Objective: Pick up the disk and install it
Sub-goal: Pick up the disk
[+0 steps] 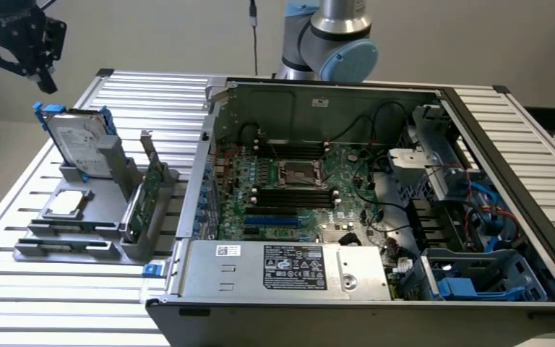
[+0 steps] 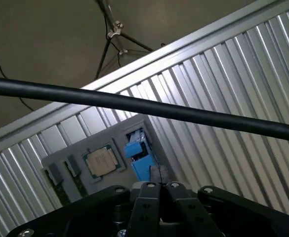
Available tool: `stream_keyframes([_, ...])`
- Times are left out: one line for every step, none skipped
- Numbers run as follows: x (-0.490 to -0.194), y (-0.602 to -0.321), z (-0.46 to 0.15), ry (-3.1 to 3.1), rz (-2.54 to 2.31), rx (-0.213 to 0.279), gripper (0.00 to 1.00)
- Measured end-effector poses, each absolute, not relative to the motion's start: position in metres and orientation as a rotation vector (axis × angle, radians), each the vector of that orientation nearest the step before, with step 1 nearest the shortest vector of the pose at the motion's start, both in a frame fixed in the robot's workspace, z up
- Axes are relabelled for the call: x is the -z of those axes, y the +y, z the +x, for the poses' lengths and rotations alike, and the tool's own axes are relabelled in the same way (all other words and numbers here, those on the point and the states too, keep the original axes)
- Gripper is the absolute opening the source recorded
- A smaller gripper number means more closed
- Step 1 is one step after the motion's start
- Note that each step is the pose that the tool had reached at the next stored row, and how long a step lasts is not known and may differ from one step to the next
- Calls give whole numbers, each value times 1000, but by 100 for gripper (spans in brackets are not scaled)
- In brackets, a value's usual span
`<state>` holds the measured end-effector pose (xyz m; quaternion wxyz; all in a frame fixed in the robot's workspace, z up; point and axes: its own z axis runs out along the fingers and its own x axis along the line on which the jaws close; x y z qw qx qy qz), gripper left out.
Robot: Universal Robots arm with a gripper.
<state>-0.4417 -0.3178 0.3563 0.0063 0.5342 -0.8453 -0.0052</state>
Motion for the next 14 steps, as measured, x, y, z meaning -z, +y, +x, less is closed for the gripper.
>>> stream_keyframes([-356,-318,-442,-2632,1690,16,11])
stream_keyframes([-356,-318,-442,-2617,1711,15,11])
stream_keyframes([-355,-318,-442,-2604,1730,15,11])
stream_keyframes([-355,-318,-442,-2590,1749,14,11])
stream_keyframes([-355,-318,-442,-2576,1768,14,11])
stream_keyframes([-354,-318,-442,-2560,1788,13,11])
stream_keyframes([-354,-318,-442,-2545,1809,12,11])
stream_keyframes([-354,-318,-442,-2529,1829,11,11])
stream_keyframes([-354,-318,-442,-2513,1849,10,11])
stream_keyframes([-353,-318,-442,-2496,1870,9,11])
stream_keyframes([-353,-318,-442,-2479,1889,8,11])
stream_keyframes([-353,-318,-442,-2462,1910,6,11])
stream_keyframes([-353,-318,-442,-2445,1930,5,11])
stream_keyframes([-353,-318,-442,-2427,1950,3,11])
